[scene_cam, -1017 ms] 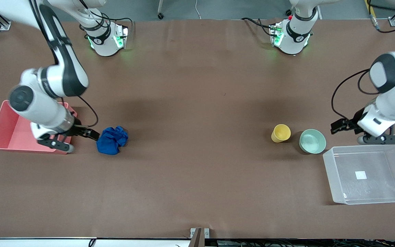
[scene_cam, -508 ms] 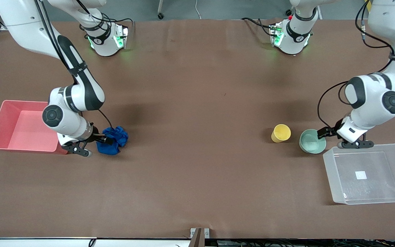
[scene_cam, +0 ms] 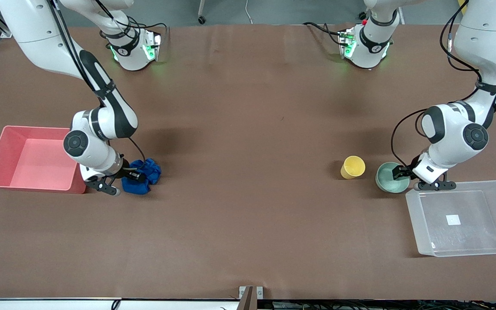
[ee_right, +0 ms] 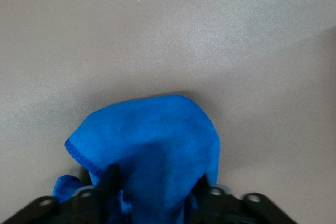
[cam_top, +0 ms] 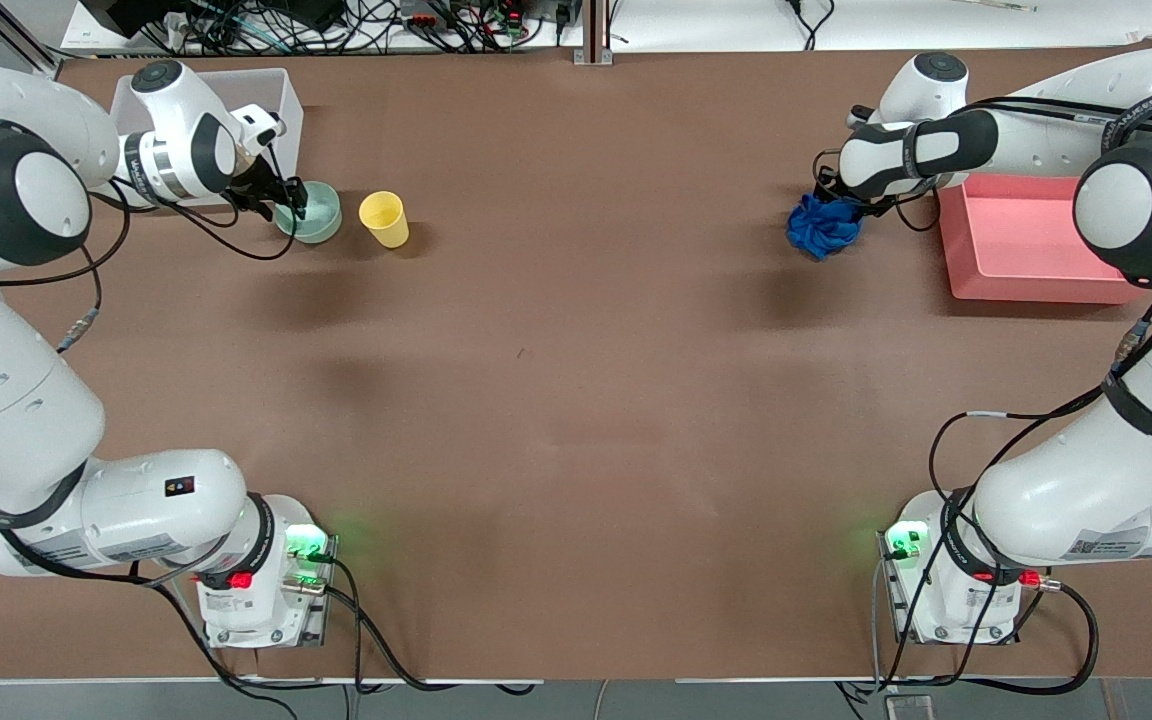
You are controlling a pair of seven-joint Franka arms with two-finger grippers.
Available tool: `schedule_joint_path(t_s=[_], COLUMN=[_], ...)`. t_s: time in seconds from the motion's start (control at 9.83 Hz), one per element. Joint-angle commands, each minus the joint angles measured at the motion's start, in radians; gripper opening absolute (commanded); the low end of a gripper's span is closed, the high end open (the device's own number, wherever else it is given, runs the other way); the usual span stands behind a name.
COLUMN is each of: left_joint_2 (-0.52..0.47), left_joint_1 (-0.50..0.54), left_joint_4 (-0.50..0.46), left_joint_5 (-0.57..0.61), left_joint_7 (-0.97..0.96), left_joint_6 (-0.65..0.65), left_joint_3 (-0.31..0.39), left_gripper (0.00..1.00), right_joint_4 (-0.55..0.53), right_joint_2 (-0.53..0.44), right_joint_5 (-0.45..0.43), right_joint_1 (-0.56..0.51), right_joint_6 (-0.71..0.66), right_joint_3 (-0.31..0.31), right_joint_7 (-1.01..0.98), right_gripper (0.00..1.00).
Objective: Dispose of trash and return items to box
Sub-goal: 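Grasp the blue cloth with the right gripper while the left gripper grasps the bowl, then carry the cloth into the pink bin while the left gripper lowers the bowl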
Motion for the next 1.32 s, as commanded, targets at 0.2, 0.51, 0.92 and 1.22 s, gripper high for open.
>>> schedule_joint_path(t_s=[0.2,0.51,0.92,1.22], left_joint_2=[-0.025,-0.163,-0.026,0.178], left_joint_1=[0.007,0.007,0.013,0.086], left_joint_4=[-0.010,0.043,0.406,0.672], left_joint_5=[-0.006,-0.004,0.000,0.013], left_joint_7=[0.017,0.037,0.115,0.167], left_joint_6=[-0.007,-0.177,-0.335,-0.427], left_joint_3=[-0.015,-0.017,-0.008,-0.005], left_gripper=[0.00,0.00,0.00,0.00], right_joint_4=[-0.004,0.215,0.493,0.469], right_joint_2=[-0.003,-0.050,-0.168,-0.187], right_joint_5=[-0.019,-0.014,-0.013,-0.045], right_joint_1=[-0.008,-0.008,-0.102,-0.105], right_joint_6=[0.004,-0.382,-0.882,-0.844], right_joint_3=[0.013,0.015,-0.042,-0.268], right_joint_7=[0.000,-0.016,-0.404,-0.751], right_gripper=[0.01,0.01,0.01,0.01])
